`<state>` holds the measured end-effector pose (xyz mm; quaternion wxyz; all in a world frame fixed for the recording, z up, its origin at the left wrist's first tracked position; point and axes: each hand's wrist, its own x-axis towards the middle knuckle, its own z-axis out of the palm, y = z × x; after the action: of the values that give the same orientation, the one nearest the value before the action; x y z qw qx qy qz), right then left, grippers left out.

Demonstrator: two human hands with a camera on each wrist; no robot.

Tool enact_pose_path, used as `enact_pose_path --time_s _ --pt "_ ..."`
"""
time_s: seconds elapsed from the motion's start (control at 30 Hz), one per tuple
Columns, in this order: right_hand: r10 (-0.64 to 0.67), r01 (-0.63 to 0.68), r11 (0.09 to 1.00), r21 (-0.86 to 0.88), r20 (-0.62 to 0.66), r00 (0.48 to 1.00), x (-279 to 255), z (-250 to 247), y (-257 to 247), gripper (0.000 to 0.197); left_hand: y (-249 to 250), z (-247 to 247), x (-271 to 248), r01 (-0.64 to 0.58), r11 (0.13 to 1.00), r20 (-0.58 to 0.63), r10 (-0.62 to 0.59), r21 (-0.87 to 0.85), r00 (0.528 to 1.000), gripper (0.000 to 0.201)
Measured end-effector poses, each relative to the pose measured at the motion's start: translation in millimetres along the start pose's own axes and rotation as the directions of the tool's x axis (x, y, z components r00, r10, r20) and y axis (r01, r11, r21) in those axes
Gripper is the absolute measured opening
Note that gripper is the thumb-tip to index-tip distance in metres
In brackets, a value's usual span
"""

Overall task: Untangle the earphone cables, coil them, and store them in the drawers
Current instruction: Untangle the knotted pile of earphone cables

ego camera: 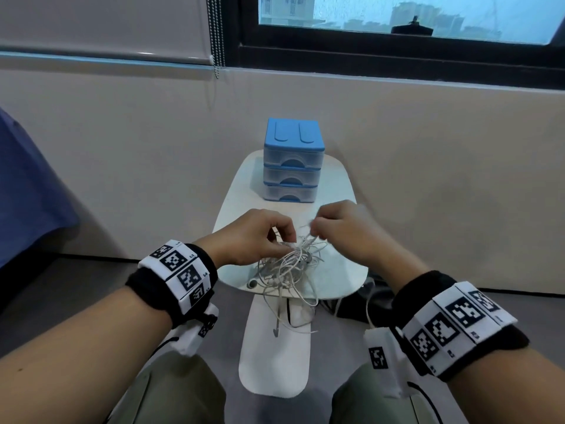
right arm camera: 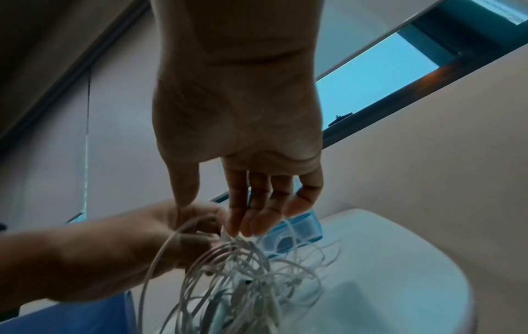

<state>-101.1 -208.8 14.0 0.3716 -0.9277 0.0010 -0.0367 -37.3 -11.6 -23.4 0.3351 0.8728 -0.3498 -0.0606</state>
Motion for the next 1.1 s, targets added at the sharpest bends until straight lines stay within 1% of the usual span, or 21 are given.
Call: enact_pose_path --time_s 0.07,0.1,0.17,0.23,0.3,0.33,0.37,0.43,0.5,0.57,0.6,0.63,0.7,0.73,0.8,0.87,0.9,0.93,1.03,1.1 --pt "-0.020 0.025 0.998 -0.062 0.087 0.996 -3 9 -7 0.041 1 1 3 -0.019 1.000 -0.023 0.019 0.025 1.000 0.013" --pt "-0.016 0.030 0.992 -0.122 0.111 0.994 -3 14 -7 0.043 1 2 4 -0.025 0.999 -0.026 0.026 0.036 0.999 0.011" --pt "-0.015 0.033 0.982 -0.187 0.101 0.995 -1 22 -3 0.036 2 2 5 -0.034 0.998 -0.026 0.035 0.045 0.999 0.007" --pt "-0.021 0.033 0.985 -0.172 0.075 0.997 2 24 2 0.029 1 2 4 -0.040 0.998 -0.030 0.042 0.041 0.999 0.007" --pt "-0.020 0.031 0.989 -0.141 0.080 0.997 5 23 8 0.027 1 1 2 -0.033 0.999 -0.009 0.034 0.020 0.999 0.005" --pt "-0.013 0.023 0.992 -0.121 0.088 0.996 6 22 11 0.026 1 -1 2 -0.027 0.999 0.010 0.026 0.017 1.000 0.009" --pt "0.001 0.007 0.997 -0.078 0.096 0.995 6 21 14 0.026 1 -3 3 -0.023 0.999 0.031 0.022 0.024 0.999 0.017" --pt "0.025 -0.035 0.995 0.088 0.110 0.994 7 19 19 0.024 0 -7 5 0.000 1.000 0.081 -0.002 0.023 0.997 0.035" --pt "0.058 -0.081 0.963 0.256 0.098 0.994 8 16 23 0.023 -4 -8 7 0.032 0.999 0.185 -0.033 0.007 0.982 0.052" --pt "0.100 -0.111 0.925 0.363 0.051 0.994 9 11 24 0.024 -3 -5 8 0.053 0.997 0.304 -0.069 0.061 0.950 0.069" --pt "0.118 -0.119 0.910 0.398 0.027 0.993 9 8 23 0.024 -2 -2 9 0.044 0.993 0.335 -0.079 0.110 0.939 0.073" --pt "0.132 -0.122 0.898 0.422 0.007 0.991 9 5 22 0.024 0 0 10 0.026 0.987 0.340 -0.078 0.156 0.937 0.072" --pt "0.151 -0.129 0.881 0.454 -0.012 0.989 8 1 20 0.022 3 3 14 0.010 0.969 0.288 -0.083 0.246 0.954 0.058" --pt "0.155 -0.130 0.875 0.466 -0.016 0.988 8 0 19 0.022 3 4 15 0.033 0.960 0.232 -0.101 0.279 0.967 0.049" --pt "0.155 -0.122 0.869 0.479 -0.031 0.987 11 -3 17 0.021 4 4 16 0.142 0.952 0.097 -0.174 0.273 0.980 0.041" --pt "0.151 -0.104 0.868 0.485 -0.057 0.987 14 -7 13 0.019 3 3 17 0.252 0.942 -0.040 -0.250 0.222 0.967 0.041" --pt "0.150 -0.097 0.868 0.486 -0.070 0.986 16 -8 12 0.018 4 3 17 0.294 0.939 -0.085 -0.283 0.180 0.955 0.042" --pt "0.151 -0.093 0.870 0.484 -0.081 0.985 19 -9 11 0.018 6 2 17 0.323 0.940 -0.102 -0.312 0.110 0.944 0.044" --pt "0.168 -0.112 0.889 0.445 -0.089 0.982 24 -10 11 0.020 15 -3 14 0.343 0.926 -0.036 -0.353 -0.156 0.935 0.046" --pt "0.181 -0.133 0.902 0.411 -0.081 0.980 24 -8 14 0.022 20 -10 12 0.325 0.915 -0.023 -0.340 -0.239 0.940 0.041"
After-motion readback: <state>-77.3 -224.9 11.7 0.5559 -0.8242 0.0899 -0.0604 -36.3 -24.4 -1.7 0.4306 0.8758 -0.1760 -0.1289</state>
